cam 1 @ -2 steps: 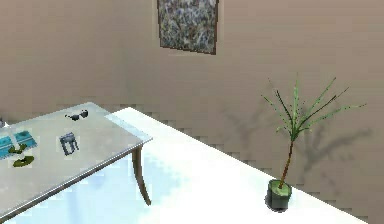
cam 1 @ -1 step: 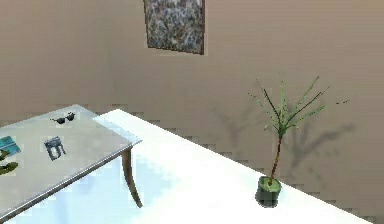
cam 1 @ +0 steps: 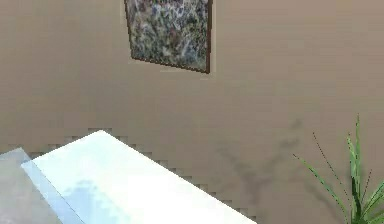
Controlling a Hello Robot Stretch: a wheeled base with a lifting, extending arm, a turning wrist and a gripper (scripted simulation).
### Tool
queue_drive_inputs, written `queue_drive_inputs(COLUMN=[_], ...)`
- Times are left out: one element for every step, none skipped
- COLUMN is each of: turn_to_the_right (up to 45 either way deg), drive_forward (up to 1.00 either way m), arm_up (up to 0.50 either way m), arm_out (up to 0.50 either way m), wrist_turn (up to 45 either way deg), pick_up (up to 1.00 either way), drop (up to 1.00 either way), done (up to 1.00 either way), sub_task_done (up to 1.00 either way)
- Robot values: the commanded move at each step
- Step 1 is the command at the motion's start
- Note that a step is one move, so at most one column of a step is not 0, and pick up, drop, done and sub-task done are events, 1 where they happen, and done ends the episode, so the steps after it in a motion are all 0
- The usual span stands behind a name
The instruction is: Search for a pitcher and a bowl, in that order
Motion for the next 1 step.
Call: queue_drive_inputs(turn_to_the_right=[-21.0], drive_forward=[0.0], arm_up=[0.0], arm_out=[0.0], wrist_turn=[0.0], pick_up=[0.0], drop=[0.0], done=[0.0], sub_task_done=[0.0])
